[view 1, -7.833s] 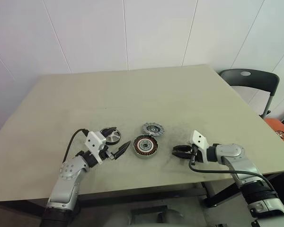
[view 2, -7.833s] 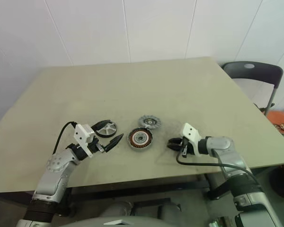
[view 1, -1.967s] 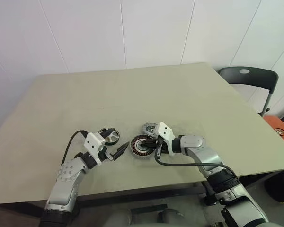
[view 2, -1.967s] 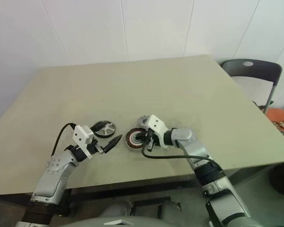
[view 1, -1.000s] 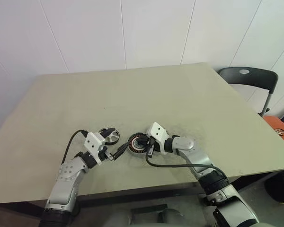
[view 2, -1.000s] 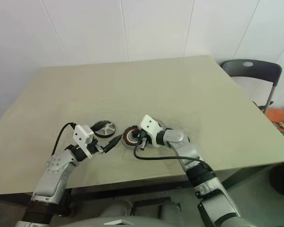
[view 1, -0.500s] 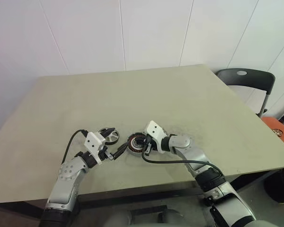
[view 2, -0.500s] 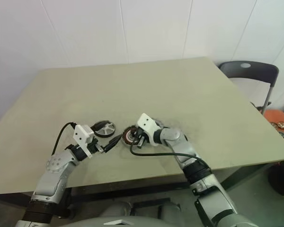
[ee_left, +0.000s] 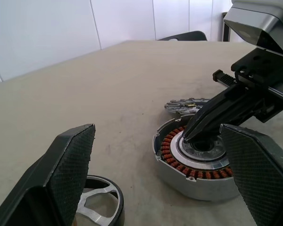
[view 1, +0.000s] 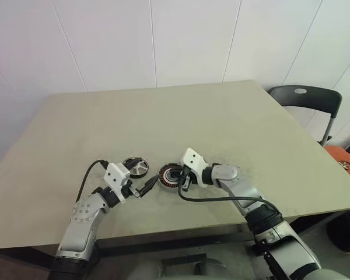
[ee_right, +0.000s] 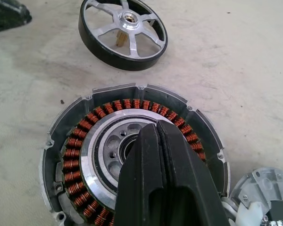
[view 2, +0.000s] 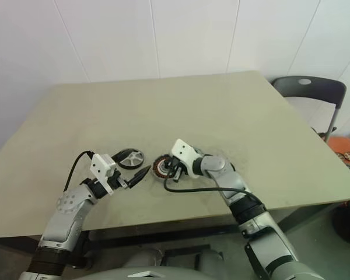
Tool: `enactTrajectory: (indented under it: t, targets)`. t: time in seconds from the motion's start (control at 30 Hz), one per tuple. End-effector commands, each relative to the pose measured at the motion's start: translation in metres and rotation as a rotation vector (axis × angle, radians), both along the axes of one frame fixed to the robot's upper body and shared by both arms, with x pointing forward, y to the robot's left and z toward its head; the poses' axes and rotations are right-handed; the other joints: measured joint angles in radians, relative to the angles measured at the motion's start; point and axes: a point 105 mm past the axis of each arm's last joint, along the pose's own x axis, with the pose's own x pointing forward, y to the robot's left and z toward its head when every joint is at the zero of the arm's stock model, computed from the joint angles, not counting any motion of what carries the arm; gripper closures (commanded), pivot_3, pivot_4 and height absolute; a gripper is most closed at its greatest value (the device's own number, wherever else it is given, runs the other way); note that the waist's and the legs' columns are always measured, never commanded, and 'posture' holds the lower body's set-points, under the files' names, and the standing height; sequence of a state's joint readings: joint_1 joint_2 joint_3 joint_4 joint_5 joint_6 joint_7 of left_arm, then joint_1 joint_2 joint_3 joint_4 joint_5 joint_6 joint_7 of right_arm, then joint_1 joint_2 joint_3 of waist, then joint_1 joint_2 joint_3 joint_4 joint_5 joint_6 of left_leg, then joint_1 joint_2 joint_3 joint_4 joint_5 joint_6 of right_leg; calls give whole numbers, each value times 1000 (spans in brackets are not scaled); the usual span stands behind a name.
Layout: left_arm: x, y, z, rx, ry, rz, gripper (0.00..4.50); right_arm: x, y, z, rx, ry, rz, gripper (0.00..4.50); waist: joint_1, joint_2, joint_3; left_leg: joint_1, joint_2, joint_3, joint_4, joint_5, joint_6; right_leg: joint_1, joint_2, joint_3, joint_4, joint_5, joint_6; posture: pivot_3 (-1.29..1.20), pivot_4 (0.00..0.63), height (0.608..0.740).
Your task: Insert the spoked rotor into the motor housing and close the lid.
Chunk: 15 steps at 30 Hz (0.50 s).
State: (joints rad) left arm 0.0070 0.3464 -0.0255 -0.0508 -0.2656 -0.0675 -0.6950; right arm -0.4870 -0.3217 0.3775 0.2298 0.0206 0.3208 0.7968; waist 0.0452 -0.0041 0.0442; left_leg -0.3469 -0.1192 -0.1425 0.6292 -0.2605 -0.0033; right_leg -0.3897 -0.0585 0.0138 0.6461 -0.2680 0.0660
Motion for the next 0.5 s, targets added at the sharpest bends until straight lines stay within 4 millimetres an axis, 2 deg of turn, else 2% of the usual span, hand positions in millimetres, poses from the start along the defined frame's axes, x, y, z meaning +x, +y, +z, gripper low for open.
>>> enactTrajectory:
  t: [0.03, 0.23, 0.5]
  targets:
    - [1, -1, 9, 3, -37, -10, 0, 3, -41, -31, -157, 88, -111, 4475, 1, 0, 0, 0, 0, 0, 0, 0, 0, 0, 0, 0, 0, 0, 0, 0, 0, 740]
    - [1, -2, 9, 4, -36, -15, 0, 1, -51, -37, -220, 99, -123, 4475, 16, 0, 0, -1, 0, 0, 0, 0, 0, -1, 0, 0, -1, 0, 0, 0, 0, 740]
    - [1, -3, 9, 5, -37, -17, 0, -11, -60, -49, -304, 149, -76, 4475, 23, 2, -2, -2, 3, 2, 0, 0, 0, 1, 0, -2, -7, 0, 0, 0, 0, 740]
